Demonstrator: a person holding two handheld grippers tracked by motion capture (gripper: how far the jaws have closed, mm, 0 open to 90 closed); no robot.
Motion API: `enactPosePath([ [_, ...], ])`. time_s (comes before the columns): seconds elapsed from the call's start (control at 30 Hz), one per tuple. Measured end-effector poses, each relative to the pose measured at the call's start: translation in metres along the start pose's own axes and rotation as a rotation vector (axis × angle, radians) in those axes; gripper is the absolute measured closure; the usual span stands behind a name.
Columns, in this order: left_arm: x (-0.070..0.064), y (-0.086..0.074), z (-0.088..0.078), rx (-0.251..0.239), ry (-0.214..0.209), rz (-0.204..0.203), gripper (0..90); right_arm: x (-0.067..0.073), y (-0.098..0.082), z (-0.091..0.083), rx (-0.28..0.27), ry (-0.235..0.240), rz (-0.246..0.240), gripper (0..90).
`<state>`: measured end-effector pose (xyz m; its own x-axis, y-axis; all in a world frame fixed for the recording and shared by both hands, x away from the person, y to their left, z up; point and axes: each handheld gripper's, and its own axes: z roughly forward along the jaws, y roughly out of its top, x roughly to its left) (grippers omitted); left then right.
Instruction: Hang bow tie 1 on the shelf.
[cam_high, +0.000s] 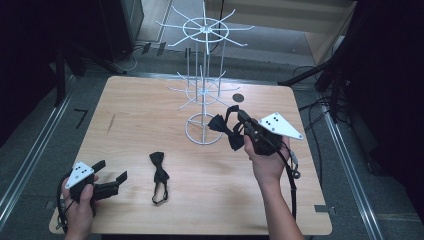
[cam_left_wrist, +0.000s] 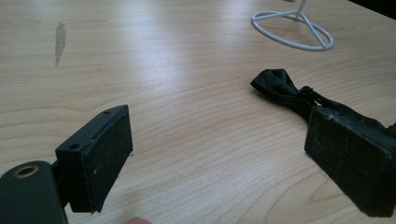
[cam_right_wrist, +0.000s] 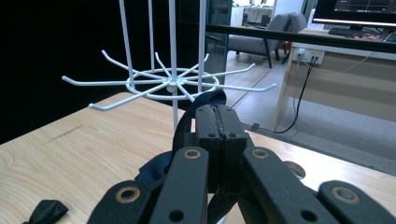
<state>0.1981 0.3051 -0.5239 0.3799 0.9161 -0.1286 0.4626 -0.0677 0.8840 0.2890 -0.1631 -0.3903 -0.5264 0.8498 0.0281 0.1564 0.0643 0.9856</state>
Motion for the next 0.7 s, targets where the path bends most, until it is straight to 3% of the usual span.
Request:
enactPosePath([
  [0.33,0.0,0.0,0.0,0.003,-0.002,0.002,8.5,-0.005,0.008,0.004,0.001,0.003,-0.007,90.0],
  [0.7,0.0,0.0,0.0,0.005,-0.002,0.002,8.5,-0.009,0.011,0.013,0.006,0.012,0.018,90.0],
])
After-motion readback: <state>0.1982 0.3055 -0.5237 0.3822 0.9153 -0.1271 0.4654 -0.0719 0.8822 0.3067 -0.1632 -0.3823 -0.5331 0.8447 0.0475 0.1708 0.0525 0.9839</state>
